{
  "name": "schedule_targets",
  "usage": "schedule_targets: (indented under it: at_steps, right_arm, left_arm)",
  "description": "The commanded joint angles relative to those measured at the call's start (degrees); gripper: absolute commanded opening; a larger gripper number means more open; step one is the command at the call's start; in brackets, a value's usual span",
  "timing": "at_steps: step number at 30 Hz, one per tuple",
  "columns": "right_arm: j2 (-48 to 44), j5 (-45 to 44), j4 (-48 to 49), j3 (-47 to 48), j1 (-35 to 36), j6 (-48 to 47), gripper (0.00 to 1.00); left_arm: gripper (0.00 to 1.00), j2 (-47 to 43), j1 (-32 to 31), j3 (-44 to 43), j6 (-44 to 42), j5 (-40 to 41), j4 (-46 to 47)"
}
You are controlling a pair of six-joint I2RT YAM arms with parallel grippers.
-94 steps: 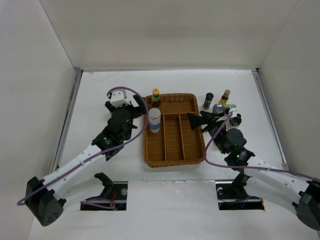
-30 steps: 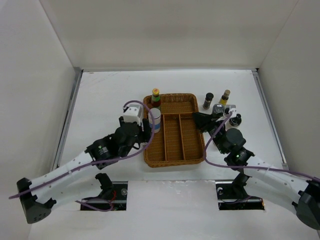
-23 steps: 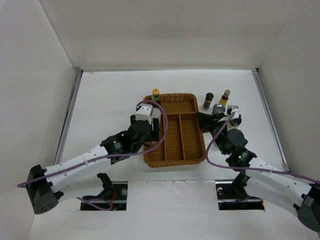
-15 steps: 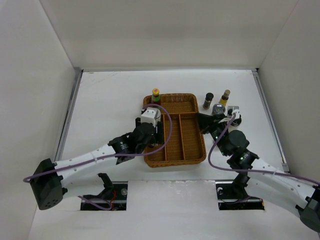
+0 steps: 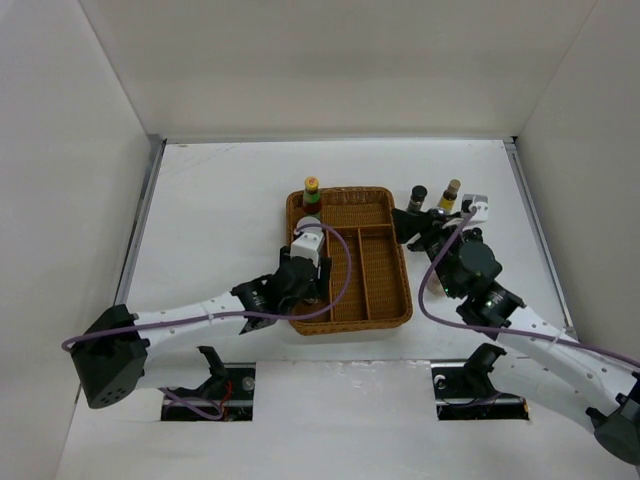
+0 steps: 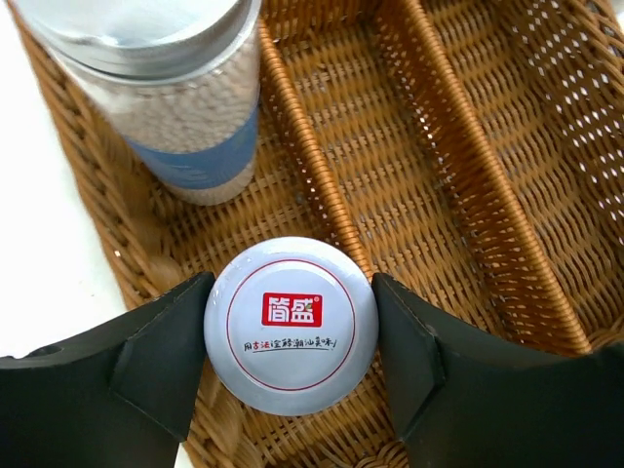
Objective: Organize the condiment bottles
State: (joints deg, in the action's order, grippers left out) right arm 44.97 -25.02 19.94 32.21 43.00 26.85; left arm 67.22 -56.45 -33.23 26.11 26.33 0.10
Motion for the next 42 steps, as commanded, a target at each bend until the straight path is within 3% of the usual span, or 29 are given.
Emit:
schedule_targets:
  at_steps: [1, 4, 10, 16, 21, 25, 33, 37, 40, 42]
  right_arm:
    - [2.22, -6.35, -5.25, 5.05, -1.30, -0.75, 0.60]
    - [4.59, -10.13, -8.77, 7.60, -2.62, -1.62, 0.73]
    - [10.83, -16.55, -16.59, 12.70, -9.02, -3.38, 0.89]
    - [16.37, -13.32, -21.52, 14.81, -17.02, -4.44, 0.94]
    - [21.81, -9.97, -22.84, 15.95, -19.93, -4.26, 0.95]
    - [26.04, -7.68, -22.93, 17.10, -20.81, -3.74, 0.95]
    - [31.66, -5.48, -22.67, 18.42, -22.66, -2.95, 0.96]
    - [33.95, -5.04, -22.93, 18.42, -23.80, -2.42, 0.93]
    - [35.45, -4.87, -22.41, 17.98, -24.68, -1.89, 0.84]
    - [35.36, -4.26, -21.71, 17.72, -24.77, -1.63, 0.72]
  left_arm:
    - [0.60, -1.92, -1.16, 0.62, -1.58, 0.48, 7.63]
    - [0.79, -2.88, -1.78, 0.98, -2.81, 1.88, 7.81]
    - [1.00, -9.37, -1.87, 0.36, -7.03, 6.37, 8.33]
    - [1.00, -18.60, -0.11, 1.24, -9.67, 5.58, 15.18]
    - [1.00, -25.81, 5.15, 6.32, -9.15, 7.07, 26.42]
    - [1.00, -27.40, 10.77, 12.30, -6.69, 11.54, 34.60]
    - [1.00, -26.53, 15.01, 17.94, -3.26, 11.38, 37.08]
    - [1.00, -24.95, 15.44, 18.12, -2.99, 11.11, 37.96]
    - [1.00, -25.21, 15.80, 18.47, -2.64, 10.68, 38.13]
    - [1.00, -25.21, 16.23, 18.56, -2.29, 10.68, 38.13]
